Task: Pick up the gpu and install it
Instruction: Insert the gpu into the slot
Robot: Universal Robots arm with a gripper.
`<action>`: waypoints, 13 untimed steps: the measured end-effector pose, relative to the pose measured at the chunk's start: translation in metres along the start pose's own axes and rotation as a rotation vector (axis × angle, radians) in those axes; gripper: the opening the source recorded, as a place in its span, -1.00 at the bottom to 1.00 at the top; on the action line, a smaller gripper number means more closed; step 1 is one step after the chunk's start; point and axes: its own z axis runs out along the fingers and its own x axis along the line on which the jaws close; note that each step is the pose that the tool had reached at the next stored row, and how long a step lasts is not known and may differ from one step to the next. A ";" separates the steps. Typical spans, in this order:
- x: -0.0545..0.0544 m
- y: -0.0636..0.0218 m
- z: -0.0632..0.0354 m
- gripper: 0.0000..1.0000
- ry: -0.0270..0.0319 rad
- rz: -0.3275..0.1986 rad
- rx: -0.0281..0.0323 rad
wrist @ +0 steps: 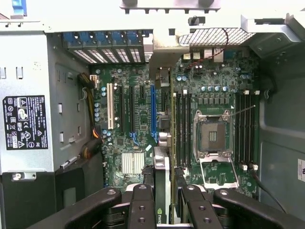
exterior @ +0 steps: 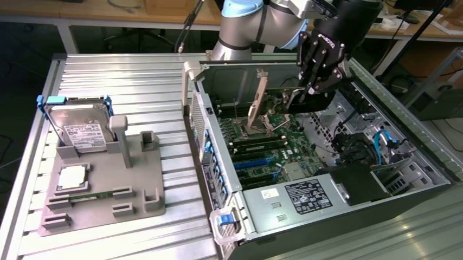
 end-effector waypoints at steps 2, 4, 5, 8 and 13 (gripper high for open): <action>0.000 0.0000 0.0001 -0.47 0.0000 0.004 -0.0001; 0.000 0.0000 0.0015 -0.47 0.0000 0.005 -0.0001; 0.000 0.0001 0.0037 -0.47 -0.0001 0.005 -0.0001; 0.000 0.0001 0.0042 -0.47 -0.0002 0.005 0.0000; 0.000 0.0002 0.0052 -0.47 -0.0001 0.005 -0.0001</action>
